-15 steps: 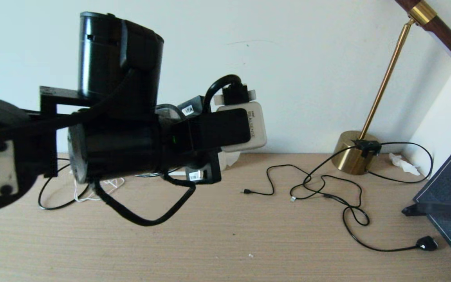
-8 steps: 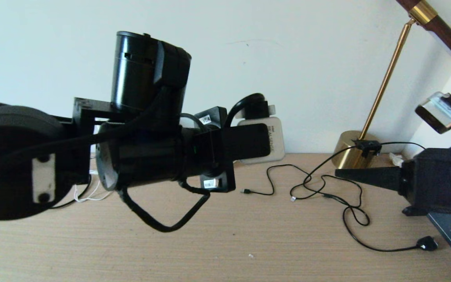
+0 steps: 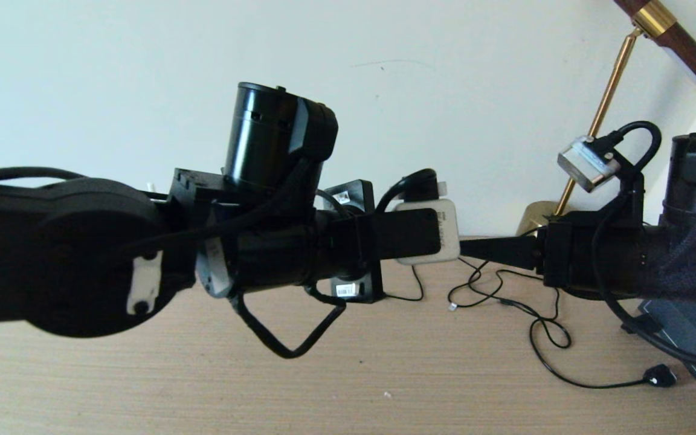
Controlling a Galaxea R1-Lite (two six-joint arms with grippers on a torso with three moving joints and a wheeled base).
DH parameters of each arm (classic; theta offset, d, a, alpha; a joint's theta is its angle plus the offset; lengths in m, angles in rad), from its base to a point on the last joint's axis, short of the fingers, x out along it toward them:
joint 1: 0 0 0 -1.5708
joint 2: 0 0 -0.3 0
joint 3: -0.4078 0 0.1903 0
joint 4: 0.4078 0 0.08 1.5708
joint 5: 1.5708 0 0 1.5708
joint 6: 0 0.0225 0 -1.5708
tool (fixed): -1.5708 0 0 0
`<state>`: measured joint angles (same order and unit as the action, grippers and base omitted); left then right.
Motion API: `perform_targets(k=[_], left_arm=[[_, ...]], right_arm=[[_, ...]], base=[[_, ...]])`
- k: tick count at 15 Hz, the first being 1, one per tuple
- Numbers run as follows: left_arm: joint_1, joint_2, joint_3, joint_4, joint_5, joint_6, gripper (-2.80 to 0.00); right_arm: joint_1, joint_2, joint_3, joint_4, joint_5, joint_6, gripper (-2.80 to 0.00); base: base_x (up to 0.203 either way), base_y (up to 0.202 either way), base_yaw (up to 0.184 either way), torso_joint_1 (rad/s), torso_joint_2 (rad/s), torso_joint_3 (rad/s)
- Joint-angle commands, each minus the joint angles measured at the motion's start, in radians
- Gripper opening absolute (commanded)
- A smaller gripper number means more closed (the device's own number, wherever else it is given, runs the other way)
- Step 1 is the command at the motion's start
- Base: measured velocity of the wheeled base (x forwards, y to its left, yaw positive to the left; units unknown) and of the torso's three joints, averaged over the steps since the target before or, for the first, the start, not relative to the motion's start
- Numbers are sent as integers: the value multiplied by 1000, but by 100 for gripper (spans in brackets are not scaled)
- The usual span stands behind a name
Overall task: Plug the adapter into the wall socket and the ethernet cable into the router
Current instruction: Hand it to the other hand
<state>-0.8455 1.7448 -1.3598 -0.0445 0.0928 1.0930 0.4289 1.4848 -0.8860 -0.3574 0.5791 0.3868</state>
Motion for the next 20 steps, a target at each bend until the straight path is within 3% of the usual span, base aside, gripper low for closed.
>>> perform_targets(k=[1,11,20], left_arm=[[-1,19,-5,-2,1,7,-280],[-11,-19,22,-2,-36,8,-280],[-24,-27,31,-14,-38,8,-280]], right_arm=[[1,36,-20,-7,4,4,0],[6,74,-14,-113,11,59,0],[44,74,-11,-115,11,63,0]], base=[[0,0,0,0,0,0],[0,0,0,0,0,0],[0,0,0,0,0,0]])
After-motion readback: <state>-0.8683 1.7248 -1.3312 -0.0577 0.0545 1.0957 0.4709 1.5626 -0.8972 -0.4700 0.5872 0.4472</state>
